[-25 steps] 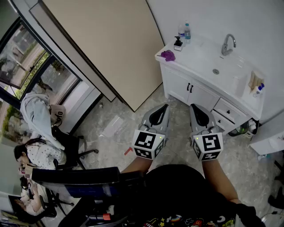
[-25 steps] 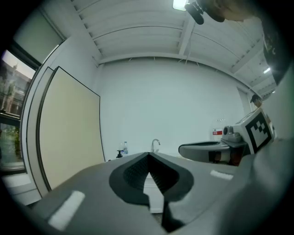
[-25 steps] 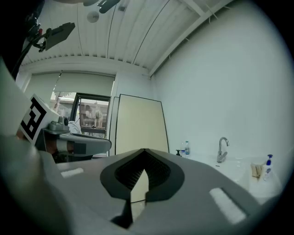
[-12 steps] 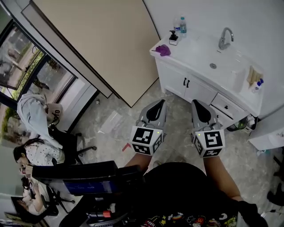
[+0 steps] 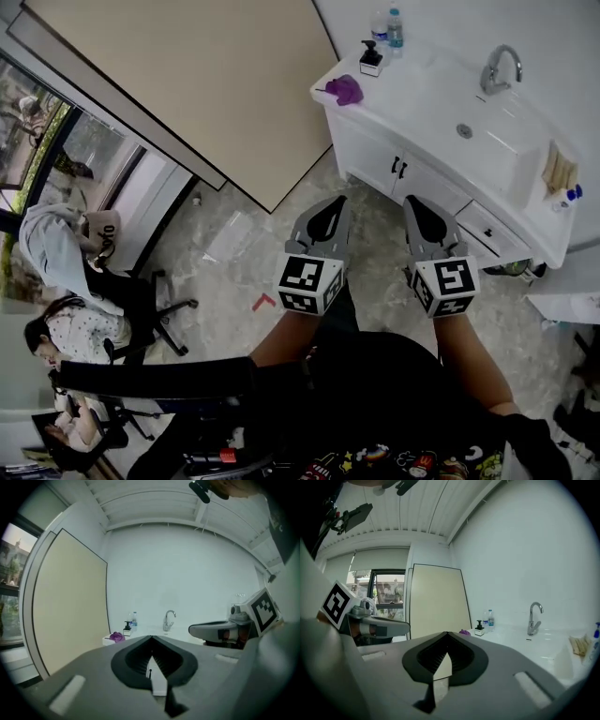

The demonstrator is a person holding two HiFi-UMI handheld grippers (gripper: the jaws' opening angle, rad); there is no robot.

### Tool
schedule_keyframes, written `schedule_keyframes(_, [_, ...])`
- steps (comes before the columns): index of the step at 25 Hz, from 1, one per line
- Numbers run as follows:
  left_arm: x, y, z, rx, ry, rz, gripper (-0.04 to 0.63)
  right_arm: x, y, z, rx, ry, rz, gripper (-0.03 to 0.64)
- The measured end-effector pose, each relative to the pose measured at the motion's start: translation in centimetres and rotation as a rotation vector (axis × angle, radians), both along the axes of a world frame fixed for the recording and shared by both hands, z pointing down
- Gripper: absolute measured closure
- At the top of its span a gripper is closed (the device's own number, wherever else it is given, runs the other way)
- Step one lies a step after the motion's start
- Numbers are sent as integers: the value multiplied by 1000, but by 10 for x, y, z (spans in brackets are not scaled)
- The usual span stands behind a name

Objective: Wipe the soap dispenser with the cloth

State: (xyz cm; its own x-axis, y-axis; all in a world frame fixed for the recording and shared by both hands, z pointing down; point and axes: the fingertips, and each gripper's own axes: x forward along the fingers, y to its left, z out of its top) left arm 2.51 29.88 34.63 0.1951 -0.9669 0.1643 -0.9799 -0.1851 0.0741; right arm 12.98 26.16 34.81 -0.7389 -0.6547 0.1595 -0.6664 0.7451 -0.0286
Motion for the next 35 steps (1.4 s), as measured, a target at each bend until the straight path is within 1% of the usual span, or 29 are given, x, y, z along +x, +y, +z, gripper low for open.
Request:
schedule_keyframes(4, [-58, -107, 30, -38, -12, 66, 595, -59, -93, 24, -18, 16, 47, 592])
schedule_keyframes(6, [-86, -169, 39, -65, -29, 118, 595, -89, -148, 27, -29, 28, 92, 592])
schedule_keyframes(7, [-98, -198, 42, -83, -46, 154, 595, -103, -176, 26, -41, 27, 120, 592])
schedule_keyframes(9, [-116, -253, 52, -127, -105, 240, 593, -127, -227, 18, -62, 19, 170, 592])
schedule_keyframes(12, [-135, -324, 73, -210, -154, 331, 554, -152, -289, 10, -81, 32, 219, 592])
schedule_keyframes(14, [-144, -364, 94, -270, -189, 356, 498, -159, -320, 12, -105, 47, 242, 592])
schedule_keyframes(15, [-147, -380, 106, -304, -210, 365, 483, -158, -333, 15, -121, 52, 255, 592])
schedule_keyframes(17, [-148, -403, 131, -379, -251, 379, 425, -151, -352, 23, -155, 57, 281, 592])
schedule_keyframes(19, [-148, -418, 151, -442, -292, 378, 391, -140, -367, 29, -182, 53, 300, 592])
schedule_keyframes(25, [-148, -447, 199, -587, -390, 357, 347, -111, -405, 42, -227, 24, 308, 592])
schedule_keyframes(29, [-147, -458, 220, -666, -453, 364, 345, -98, -420, 48, -242, 9, 310, 592])
schedule_keyframes(31, [-143, -463, 225, -691, -481, 375, 351, -93, -424, 51, -248, 4, 307, 592])
schedule_keyframes(33, [-138, -468, 228, -705, -498, 391, 388, -90, -426, 53, -253, 0, 304, 592])
schedule_keyframes(35, [-136, -469, 230, -713, -496, 399, 405, -88, -427, 53, -255, -6, 303, 592])
